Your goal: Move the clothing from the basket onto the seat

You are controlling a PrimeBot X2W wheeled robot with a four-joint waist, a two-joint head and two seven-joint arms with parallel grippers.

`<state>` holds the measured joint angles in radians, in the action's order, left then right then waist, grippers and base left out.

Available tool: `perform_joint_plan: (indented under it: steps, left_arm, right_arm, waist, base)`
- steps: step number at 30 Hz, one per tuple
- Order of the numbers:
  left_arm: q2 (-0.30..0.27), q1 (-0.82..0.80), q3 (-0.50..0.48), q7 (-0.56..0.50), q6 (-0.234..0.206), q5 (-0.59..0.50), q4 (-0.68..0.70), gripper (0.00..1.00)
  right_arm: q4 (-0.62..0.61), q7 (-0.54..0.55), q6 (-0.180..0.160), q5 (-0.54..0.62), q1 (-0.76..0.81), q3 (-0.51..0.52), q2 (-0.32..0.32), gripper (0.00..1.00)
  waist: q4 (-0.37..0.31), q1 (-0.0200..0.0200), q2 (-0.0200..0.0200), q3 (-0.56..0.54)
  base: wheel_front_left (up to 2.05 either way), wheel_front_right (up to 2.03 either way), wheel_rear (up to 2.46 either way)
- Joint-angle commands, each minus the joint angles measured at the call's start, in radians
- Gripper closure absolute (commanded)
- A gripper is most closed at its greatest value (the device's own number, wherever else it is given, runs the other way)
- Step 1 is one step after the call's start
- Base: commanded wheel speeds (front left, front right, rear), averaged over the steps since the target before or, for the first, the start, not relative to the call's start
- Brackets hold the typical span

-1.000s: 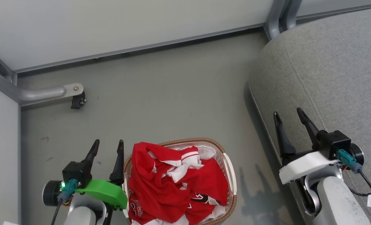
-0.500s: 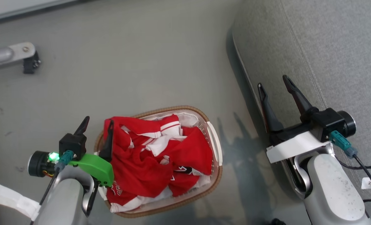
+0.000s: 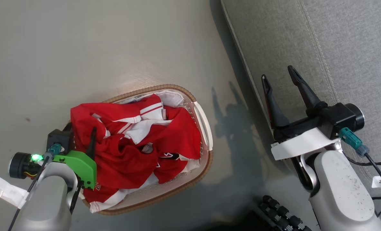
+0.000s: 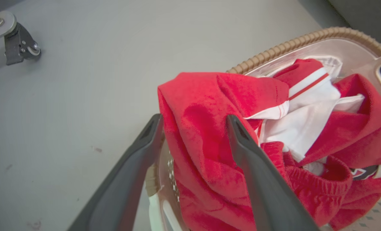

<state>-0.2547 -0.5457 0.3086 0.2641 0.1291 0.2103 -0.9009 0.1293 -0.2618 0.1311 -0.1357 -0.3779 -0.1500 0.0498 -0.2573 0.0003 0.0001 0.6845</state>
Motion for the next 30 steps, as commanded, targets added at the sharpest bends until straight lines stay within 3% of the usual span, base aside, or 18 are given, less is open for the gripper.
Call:
perform_joint_plan:
  steps: [1,22,23,24,30]
  left_arm:
    - [-0.011,-0.032,0.002,0.001,0.003,0.011,-0.022,0.00]
    - [-0.012,-0.106,0.469,0.000,0.003,0.258,-0.154,0.00]
    - [-0.008,-0.104,0.495,0.000,0.003,0.268,-0.159,0.74]
    - [-0.010,-0.106,0.508,0.000,0.003,0.279,-0.162,1.00]
    - [-0.027,-0.113,0.526,0.000,0.003,0.323,-0.131,1.00]
  right_arm:
    - [-0.007,-0.005,-0.001,-0.005,-0.009,0.000,0.002,0.00]
    - [-0.003,-0.005,-0.001,-0.026,-0.042,-0.033,0.002,0.00]
    - [-0.001,-0.005,-0.001,-0.027,-0.043,-0.034,0.002,0.00]
    - [0.001,-0.005,-0.001,-0.028,-0.043,-0.035,0.002,0.00]
    - [0.023,-0.005,-0.001,-0.037,-0.034,-0.025,0.002,0.00]
  waist:
    - [-0.027,-0.0003,-0.0001,0.042]
    - [-0.025,-0.0003,-0.0001,0.083]
    - [-0.027,-0.0003,-0.0001,0.081]
    - [-0.027,-0.0003,-0.0001,0.079]
    - [-0.013,-0.0003,-0.0001,0.024]
  base:
    - [0.00,0.00,0.00]
    - [0.00,0.00,0.00]
    - [0.00,0.00,0.00]
    - [0.00,0.00,0.00]
    - [0.00,0.00,0.00]
